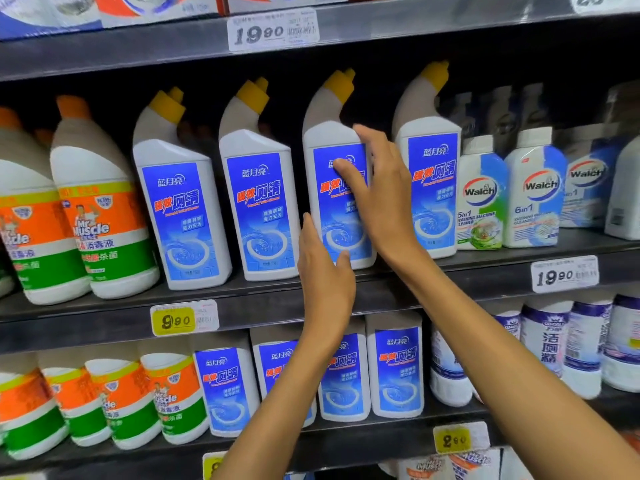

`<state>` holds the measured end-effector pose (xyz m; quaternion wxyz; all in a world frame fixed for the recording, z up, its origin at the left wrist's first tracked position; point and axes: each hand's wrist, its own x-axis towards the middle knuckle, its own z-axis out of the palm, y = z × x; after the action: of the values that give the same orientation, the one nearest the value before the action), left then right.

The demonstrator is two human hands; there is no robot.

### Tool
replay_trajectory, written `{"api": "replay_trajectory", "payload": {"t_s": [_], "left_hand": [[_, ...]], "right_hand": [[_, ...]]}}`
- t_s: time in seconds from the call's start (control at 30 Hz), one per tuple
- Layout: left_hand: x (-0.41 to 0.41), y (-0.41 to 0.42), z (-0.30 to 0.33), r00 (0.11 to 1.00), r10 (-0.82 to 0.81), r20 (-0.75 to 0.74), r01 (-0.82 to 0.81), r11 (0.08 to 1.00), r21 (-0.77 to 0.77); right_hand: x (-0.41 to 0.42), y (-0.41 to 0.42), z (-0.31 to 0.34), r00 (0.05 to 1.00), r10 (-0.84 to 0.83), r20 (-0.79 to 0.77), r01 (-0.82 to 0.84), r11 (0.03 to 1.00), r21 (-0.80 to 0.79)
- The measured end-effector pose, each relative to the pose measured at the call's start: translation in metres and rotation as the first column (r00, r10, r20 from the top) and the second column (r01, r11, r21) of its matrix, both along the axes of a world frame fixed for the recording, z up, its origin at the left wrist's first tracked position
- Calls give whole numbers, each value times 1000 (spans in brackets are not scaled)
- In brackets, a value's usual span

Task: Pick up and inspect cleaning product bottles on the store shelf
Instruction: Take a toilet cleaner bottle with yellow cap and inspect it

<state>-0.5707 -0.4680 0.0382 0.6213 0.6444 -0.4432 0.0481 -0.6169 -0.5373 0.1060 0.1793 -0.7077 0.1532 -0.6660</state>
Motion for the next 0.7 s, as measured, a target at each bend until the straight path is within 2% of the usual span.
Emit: {"api": "replay_trajectory", "payload": {"t_s": [0.2,0.33,0.4,0.47,0.5,0.6,0.7], "left_hand": [[-20,14,-12,994,67,84,-58,993,-101],[-35,22,-13,986,34,166,5,973,-231],[-46,19,-7,965,-86,246,124,982,-141],[-56,9,-1,943,-183,276,188,982,9],[-60,1,2,942,-204,265,191,979,76],[-68,-24,9,957,-218,192,165,952,256],[-70,-41,12,981,-155,115,121,958,259]], "right_hand": [[-20,9,-7,995,5,-99,-9,999,-35],[-62,-7,-11,978,-110,176,119,992,-42],[-80,-27,-4,968,-167,187,158,986,61],[-86,-43,2,983,-168,75,159,981,114],[-86,-48,3,984,-181,-10,181,980,88],[-80,-56,0,956,-219,-197,221,975,-12],[-80,-56,-2,976,-161,-143,164,986,11]]}}
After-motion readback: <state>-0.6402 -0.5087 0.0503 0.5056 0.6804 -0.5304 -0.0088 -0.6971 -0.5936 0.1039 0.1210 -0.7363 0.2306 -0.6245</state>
